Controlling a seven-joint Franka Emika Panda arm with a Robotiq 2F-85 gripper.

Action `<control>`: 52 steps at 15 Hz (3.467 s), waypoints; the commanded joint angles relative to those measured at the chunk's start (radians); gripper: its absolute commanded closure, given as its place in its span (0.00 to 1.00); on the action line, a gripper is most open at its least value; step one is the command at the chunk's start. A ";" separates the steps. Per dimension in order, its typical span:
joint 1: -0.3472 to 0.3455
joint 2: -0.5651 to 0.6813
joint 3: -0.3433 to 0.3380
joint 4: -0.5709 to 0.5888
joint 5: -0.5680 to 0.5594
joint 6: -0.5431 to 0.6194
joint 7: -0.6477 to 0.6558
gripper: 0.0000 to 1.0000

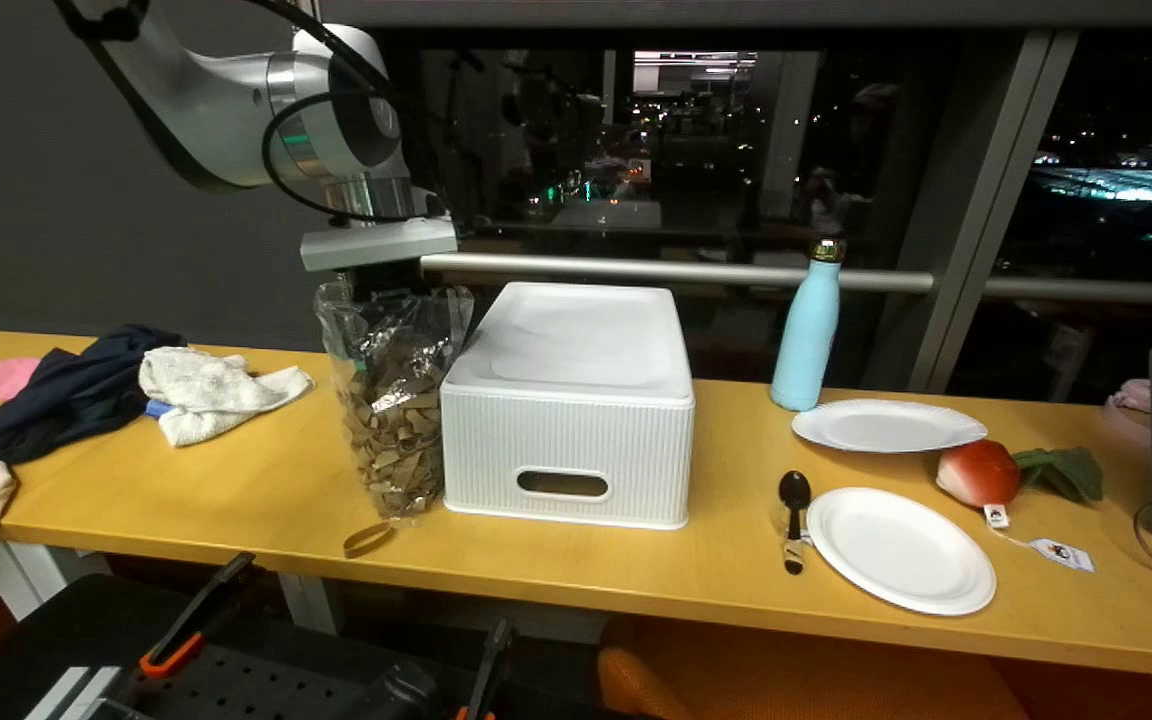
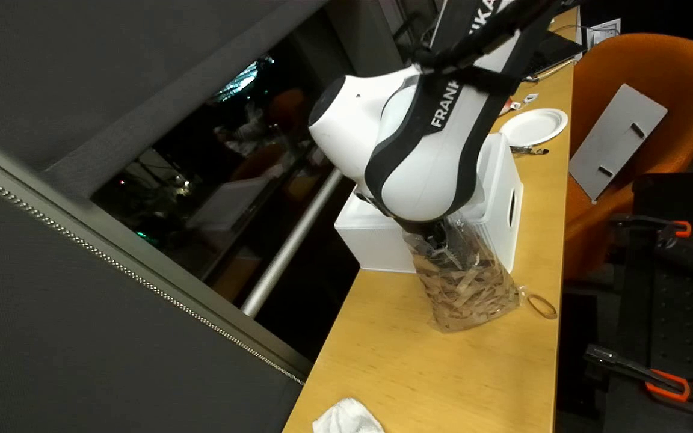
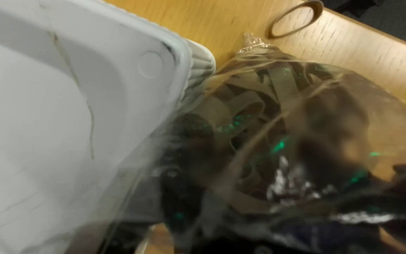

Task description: Put some rubber bands on the basket

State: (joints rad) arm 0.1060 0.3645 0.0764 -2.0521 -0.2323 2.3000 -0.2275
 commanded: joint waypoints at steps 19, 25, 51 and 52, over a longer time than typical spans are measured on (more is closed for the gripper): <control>-0.006 -0.064 0.004 0.018 0.004 -0.037 0.004 0.99; -0.005 -0.143 0.000 0.029 -0.006 -0.068 0.012 0.99; -0.097 -0.222 -0.073 0.144 -0.011 -0.127 0.000 0.99; -0.105 -0.208 -0.079 0.153 -0.007 -0.127 -0.009 0.99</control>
State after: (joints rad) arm 0.0184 0.1579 0.0100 -1.8949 -0.2328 2.1779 -0.2241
